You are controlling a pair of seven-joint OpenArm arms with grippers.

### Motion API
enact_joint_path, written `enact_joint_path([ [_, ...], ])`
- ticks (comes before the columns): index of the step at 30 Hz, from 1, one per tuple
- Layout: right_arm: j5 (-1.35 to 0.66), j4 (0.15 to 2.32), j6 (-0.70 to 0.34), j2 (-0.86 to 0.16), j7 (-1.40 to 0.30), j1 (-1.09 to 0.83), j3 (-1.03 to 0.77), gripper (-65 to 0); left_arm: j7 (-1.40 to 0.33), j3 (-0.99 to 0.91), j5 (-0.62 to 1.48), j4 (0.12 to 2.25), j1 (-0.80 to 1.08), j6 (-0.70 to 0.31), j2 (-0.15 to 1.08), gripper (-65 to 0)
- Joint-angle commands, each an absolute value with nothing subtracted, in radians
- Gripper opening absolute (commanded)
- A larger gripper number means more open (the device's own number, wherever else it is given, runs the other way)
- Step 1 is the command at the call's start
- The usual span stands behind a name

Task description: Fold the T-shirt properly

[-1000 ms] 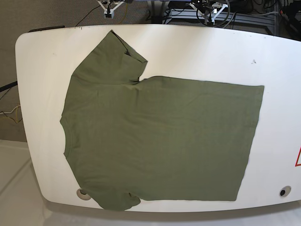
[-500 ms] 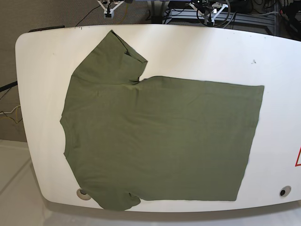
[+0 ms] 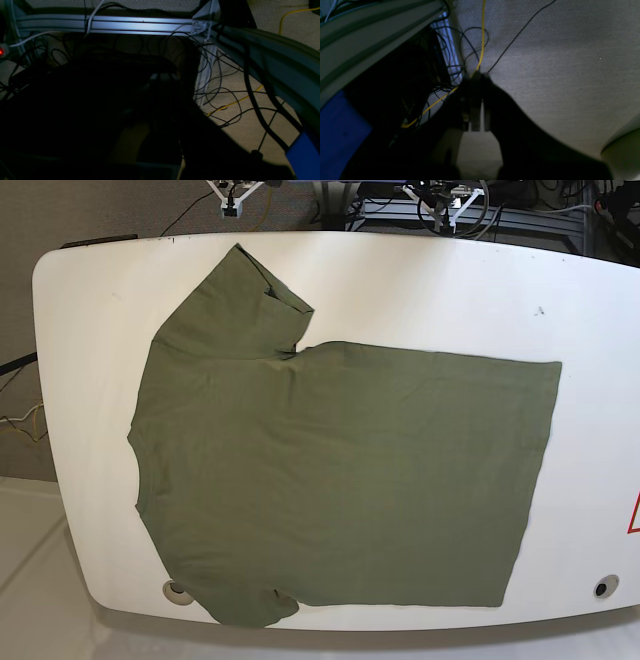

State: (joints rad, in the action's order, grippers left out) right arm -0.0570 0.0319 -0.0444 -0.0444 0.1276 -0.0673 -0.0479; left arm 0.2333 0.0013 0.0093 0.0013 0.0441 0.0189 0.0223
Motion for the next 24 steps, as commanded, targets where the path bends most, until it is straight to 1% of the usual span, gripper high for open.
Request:
enact_joint_path([
  [1,-0.061,0.03,-0.043,-0.047,0.132,-0.071,-0.049,-64.8,0.239,0.003,0.012,0.0,0.047,0.022,0.025,-63.0],
  [7,-0.061,0.032,-0.041,-0.047,0.136,-0.076,-0.051,-64.8,0.244,0.006,0.011,0.0,0.047,0.02,0.029,-64.9],
  [24,-0.057,0.034,-0.036,-0.048,0.137,-0.082,-0.052,-64.7,0.241,0.007,0.01,0.0,0.047,0.021,0.028,-65.0],
])
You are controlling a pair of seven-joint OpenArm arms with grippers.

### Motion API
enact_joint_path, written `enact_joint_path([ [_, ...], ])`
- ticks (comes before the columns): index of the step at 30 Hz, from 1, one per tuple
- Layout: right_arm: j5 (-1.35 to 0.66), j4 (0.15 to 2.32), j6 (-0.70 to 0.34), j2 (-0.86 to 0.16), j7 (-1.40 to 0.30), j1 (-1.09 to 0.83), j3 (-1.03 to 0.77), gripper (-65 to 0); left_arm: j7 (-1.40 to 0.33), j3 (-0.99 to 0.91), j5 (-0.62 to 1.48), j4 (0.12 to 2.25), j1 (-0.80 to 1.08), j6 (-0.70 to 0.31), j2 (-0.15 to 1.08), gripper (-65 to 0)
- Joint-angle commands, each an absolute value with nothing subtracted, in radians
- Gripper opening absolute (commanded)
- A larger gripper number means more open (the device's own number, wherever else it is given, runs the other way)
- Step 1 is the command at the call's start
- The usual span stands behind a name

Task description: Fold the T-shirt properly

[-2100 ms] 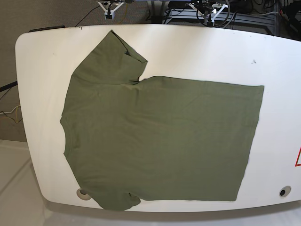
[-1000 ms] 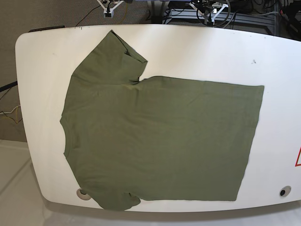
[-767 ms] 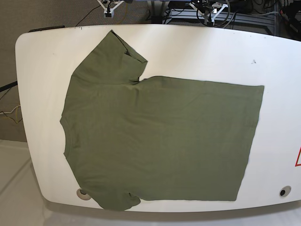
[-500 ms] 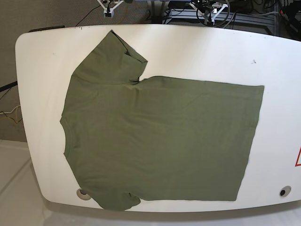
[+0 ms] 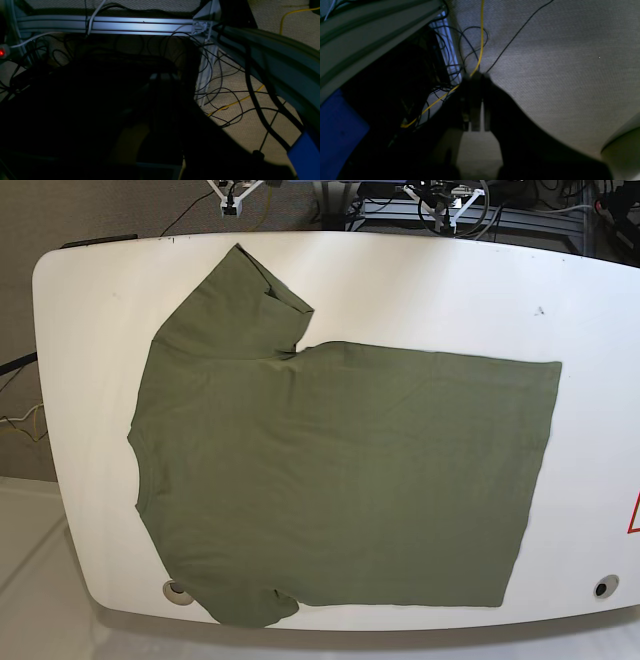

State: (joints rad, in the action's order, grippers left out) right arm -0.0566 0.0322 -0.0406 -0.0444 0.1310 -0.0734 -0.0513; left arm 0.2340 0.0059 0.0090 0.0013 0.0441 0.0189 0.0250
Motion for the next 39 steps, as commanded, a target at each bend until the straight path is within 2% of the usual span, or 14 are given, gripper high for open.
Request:
enact_joint_path([
  [1,-0.058,0.038,-0.035,-0.048,0.137,-0.083,-0.053,-64.7,0.236,0.008,0.011,0.002,0.049,0.021,0.027,-65.0],
  [39,-0.059,0.049,-0.038,-0.055,0.138,-0.086,-0.056,-64.6,0.216,0.013,0.015,0.0,0.053,0.022,0.025,-65.0],
])
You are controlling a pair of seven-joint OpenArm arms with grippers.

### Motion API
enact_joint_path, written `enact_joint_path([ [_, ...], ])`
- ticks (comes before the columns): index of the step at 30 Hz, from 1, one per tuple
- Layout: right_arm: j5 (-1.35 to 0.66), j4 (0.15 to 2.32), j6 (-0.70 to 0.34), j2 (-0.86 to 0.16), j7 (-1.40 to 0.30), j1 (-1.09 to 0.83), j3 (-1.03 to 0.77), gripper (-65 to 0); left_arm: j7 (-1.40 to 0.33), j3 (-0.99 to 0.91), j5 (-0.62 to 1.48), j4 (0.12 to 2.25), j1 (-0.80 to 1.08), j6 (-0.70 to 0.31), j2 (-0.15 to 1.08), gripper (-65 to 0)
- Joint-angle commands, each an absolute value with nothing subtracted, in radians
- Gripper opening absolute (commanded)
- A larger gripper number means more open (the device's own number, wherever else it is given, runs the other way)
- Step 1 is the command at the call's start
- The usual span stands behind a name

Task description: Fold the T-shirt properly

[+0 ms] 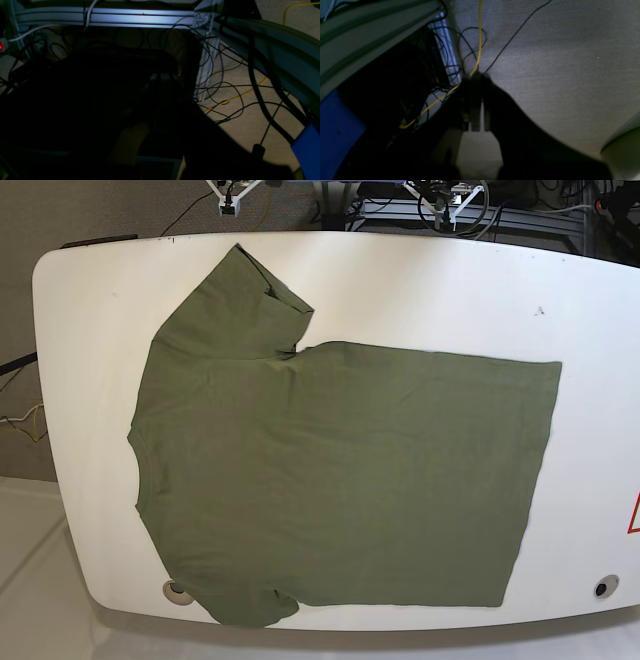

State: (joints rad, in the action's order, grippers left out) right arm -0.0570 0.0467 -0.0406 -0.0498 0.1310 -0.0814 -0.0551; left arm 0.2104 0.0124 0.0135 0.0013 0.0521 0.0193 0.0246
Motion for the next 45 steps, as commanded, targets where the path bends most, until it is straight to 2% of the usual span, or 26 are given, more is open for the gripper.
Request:
enact_joint_path([
  [1,-0.059,0.049,-0.039,-0.055,0.137,-0.086,-0.056,-64.6,0.217,0.014,0.015,0.0,0.053,0.023,0.025,-65.0],
  [31,-0.052,0.058,-0.04,-0.059,0.141,-0.112,-0.057,-64.5,0.194,0.027,0.013,0.035,0.106,0.028,0.036,-65.0],
  [39,-0.052,0.086,-0.048,-0.086,0.168,-0.194,-0.059,-65.0,0.171,0.037,0.026,0.307,0.299,0.032,0.09,-65.0],
  [45,-0.05,0.097,-0.046,-0.103,0.151,-0.19,-0.058,-64.9,0.18,0.04,0.069,0.375,0.32,0.03,0.097,-65.0],
])
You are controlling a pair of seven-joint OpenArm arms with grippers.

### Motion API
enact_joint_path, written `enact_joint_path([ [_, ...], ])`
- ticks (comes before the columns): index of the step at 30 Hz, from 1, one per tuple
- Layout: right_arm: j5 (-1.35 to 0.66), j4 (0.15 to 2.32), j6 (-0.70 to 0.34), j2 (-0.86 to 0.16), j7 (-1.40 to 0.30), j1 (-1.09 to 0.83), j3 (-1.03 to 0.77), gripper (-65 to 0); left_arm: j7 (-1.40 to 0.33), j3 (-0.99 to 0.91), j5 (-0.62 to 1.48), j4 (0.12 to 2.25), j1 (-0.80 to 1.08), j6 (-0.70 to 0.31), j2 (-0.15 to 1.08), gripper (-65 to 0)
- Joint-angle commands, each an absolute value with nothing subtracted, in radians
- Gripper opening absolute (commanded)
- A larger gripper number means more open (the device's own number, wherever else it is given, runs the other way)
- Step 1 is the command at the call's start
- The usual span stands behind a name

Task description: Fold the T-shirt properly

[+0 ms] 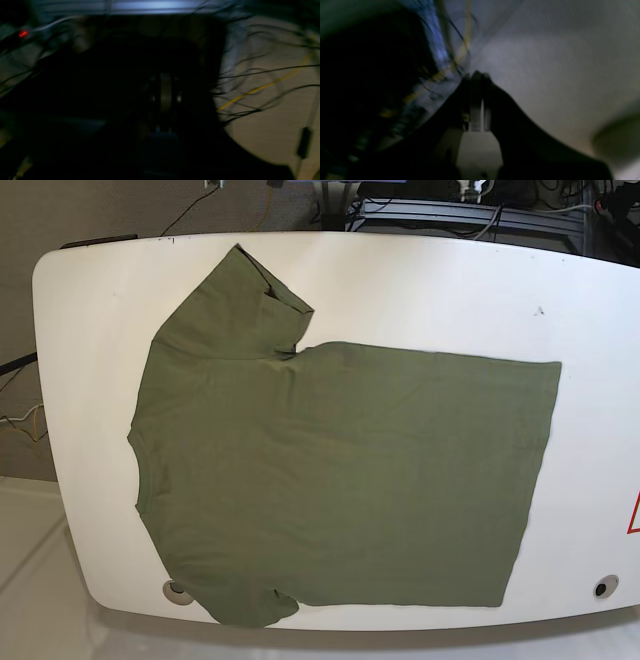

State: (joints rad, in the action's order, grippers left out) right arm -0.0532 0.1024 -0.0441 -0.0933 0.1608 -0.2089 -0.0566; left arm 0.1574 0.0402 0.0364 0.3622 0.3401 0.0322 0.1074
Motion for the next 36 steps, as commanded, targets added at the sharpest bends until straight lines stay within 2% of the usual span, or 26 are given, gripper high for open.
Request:
enact_joint_path([
  [1,-0.049,0.095,-0.046,-0.102,0.149,-0.185,-0.058,-64.9,0.179,0.039,0.073,0.36,0.31,0.03,0.098,-65.0],
  [8,-0.044,0.078,-0.043,-0.104,0.151,-0.159,-0.058,-65.0,0.177,0.036,0.124,0.288,0.26,0.03,0.132,-65.0],
  [18,-0.045,0.06,-0.049,-0.145,0.143,-0.168,-0.059,-65.0,0.173,0.037,0.229,0.326,0.299,0.028,0.216,-65.0],
  [36,-0.06,0.541,-0.087,-0.174,0.123,-0.528,-0.065,-65.0,0.205,0.079,0.132,0.741,0.577,0.032,0.213,-65.0],
])
